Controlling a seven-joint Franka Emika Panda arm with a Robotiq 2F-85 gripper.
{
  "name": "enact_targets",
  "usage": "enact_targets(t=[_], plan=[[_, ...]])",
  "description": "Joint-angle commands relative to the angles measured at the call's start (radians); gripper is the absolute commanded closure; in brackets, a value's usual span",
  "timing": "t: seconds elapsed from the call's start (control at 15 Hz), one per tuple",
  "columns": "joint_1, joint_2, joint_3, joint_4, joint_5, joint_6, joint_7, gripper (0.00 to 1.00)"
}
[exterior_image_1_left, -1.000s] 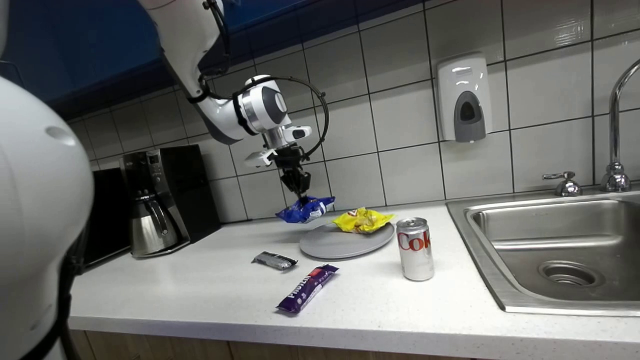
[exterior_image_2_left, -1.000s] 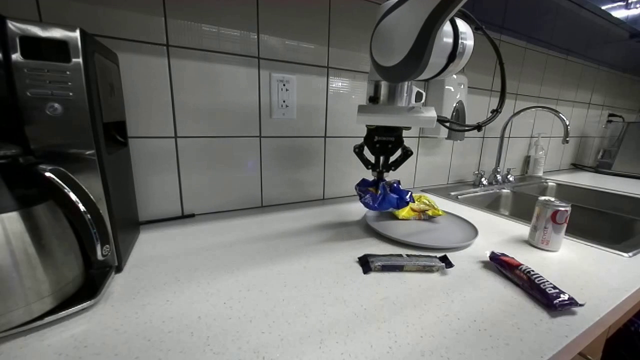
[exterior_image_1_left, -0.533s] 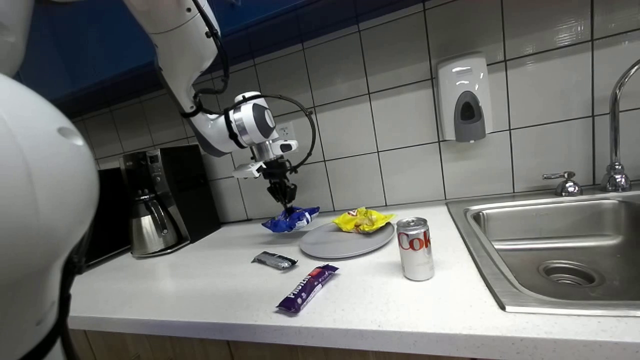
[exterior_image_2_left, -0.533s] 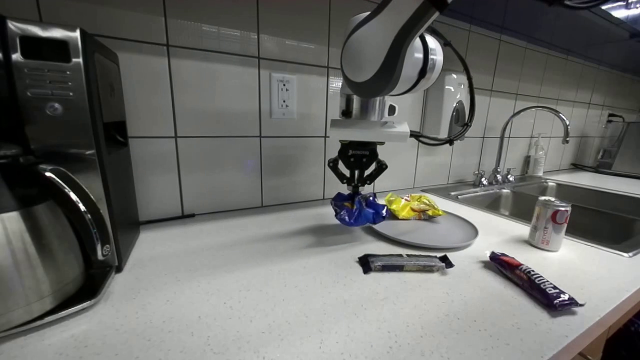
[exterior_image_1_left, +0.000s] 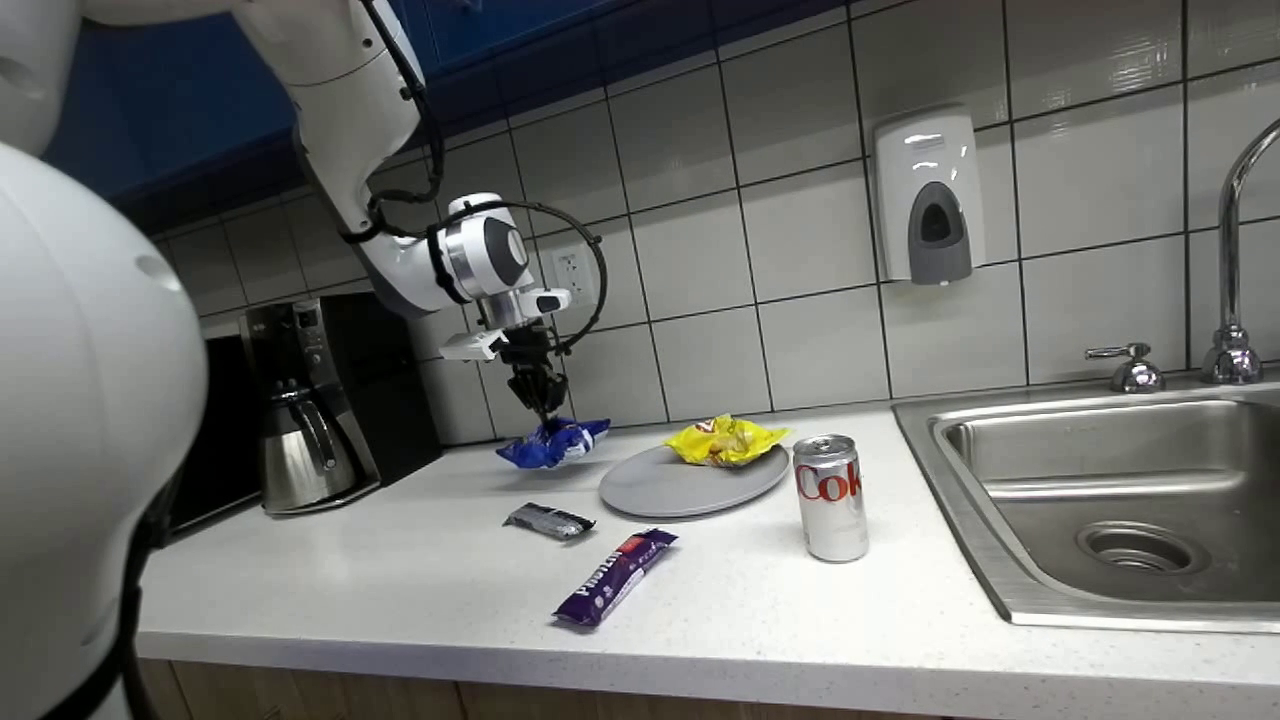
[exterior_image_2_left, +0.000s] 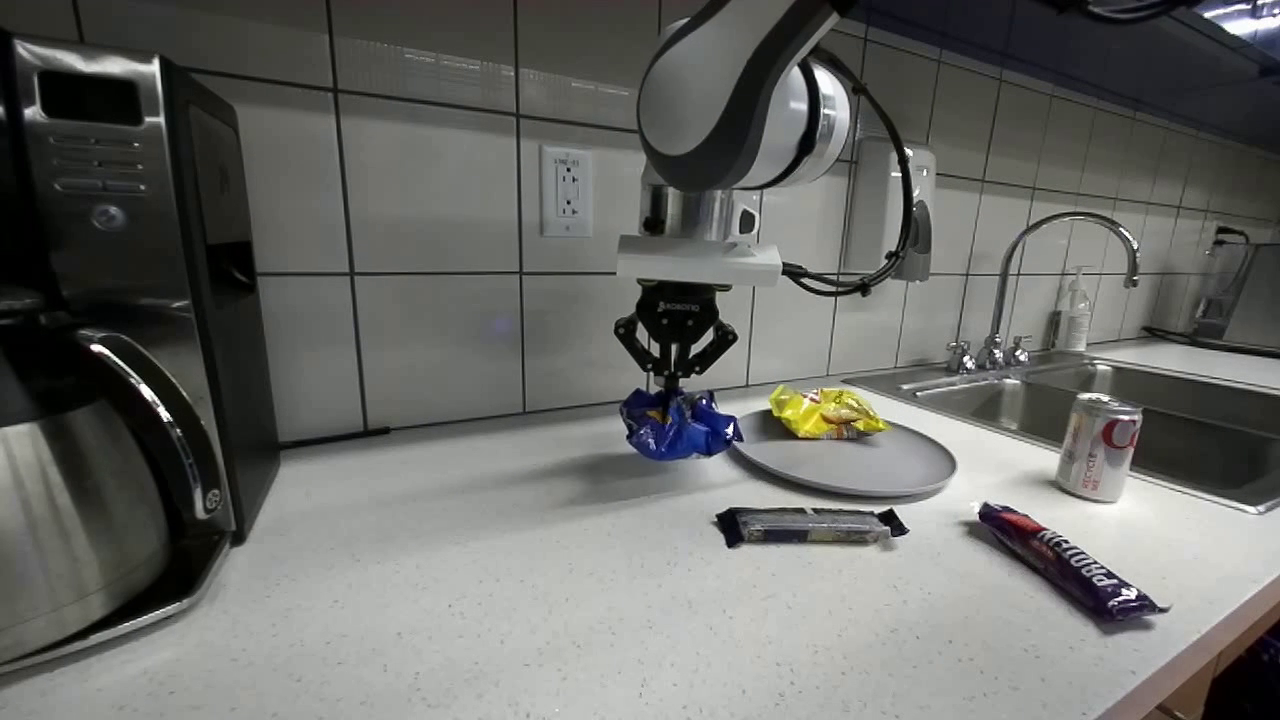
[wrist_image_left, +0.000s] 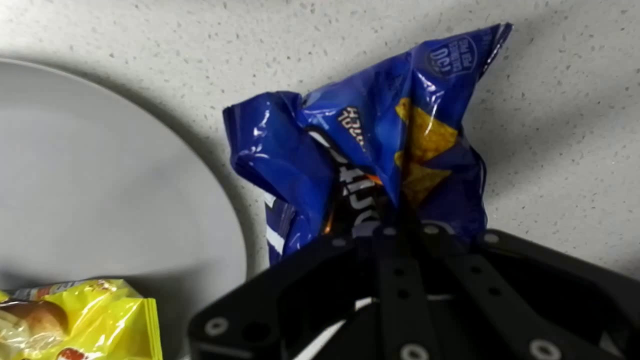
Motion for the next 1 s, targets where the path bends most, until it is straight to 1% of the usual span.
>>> enact_targets(t=[0.0,0.27,0.6,0.67,0.73,0.87,0.93], plan=[[0.001,0.038,0.001,0.055,0.025,-0.035,-0.034,1.00],[0.000,0.071,-0.002,0.074,0.032,-0.038,-0.036,1.00],[0.002,0.084,-0.003,0.081,0.038,-0.043,-0.039,1.00],[0.001,0.082,-0.001,0.079,0.041,-0.048,-0.041,0.74],[0.001,0.077,-0.001,0.075,0.042,-0.050,-0.043,0.73],[0.002,0.066,-0.001,0.068,0.047,-0.050,-0.041,0.60],[0.002,0.061,-0.001,0.066,0.050,-0.050,-0.040,0.51]])
